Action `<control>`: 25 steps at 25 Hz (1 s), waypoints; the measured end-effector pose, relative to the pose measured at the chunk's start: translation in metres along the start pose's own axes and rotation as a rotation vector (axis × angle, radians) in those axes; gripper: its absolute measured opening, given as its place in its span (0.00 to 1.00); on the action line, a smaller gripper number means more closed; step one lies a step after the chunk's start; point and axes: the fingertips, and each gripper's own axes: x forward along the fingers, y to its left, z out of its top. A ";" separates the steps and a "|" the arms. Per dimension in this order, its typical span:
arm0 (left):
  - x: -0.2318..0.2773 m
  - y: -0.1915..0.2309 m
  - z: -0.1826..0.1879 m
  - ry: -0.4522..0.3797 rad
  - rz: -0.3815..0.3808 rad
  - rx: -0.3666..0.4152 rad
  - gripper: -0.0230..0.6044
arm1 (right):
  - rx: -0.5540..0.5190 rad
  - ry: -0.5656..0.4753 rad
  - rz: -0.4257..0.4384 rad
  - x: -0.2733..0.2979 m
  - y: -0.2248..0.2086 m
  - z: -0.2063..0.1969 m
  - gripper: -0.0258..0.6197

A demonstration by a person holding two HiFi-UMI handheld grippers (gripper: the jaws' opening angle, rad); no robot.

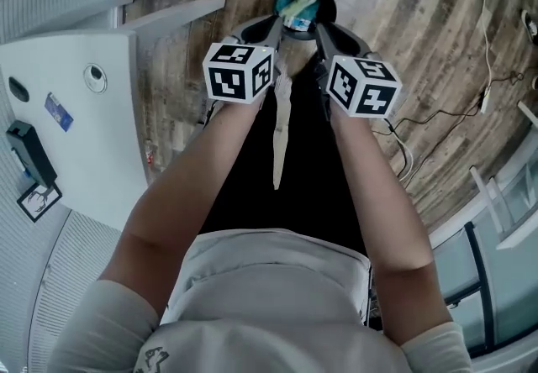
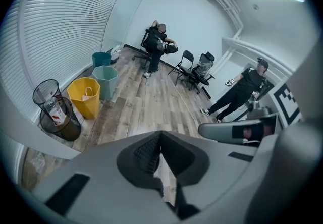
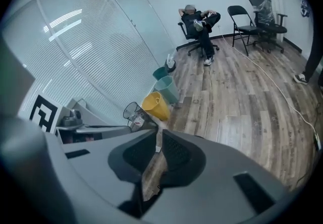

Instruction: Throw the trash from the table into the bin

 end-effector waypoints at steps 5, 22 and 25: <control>-0.025 -0.028 0.039 -0.004 -0.015 0.006 0.05 | 0.013 -0.038 0.001 -0.036 0.016 0.041 0.05; -0.146 -0.132 0.171 -0.113 -0.147 0.180 0.05 | -0.036 -0.150 0.056 -0.174 0.097 0.146 0.05; -0.161 -0.149 0.196 -0.155 -0.182 0.210 0.05 | -0.046 -0.201 0.056 -0.191 0.106 0.173 0.05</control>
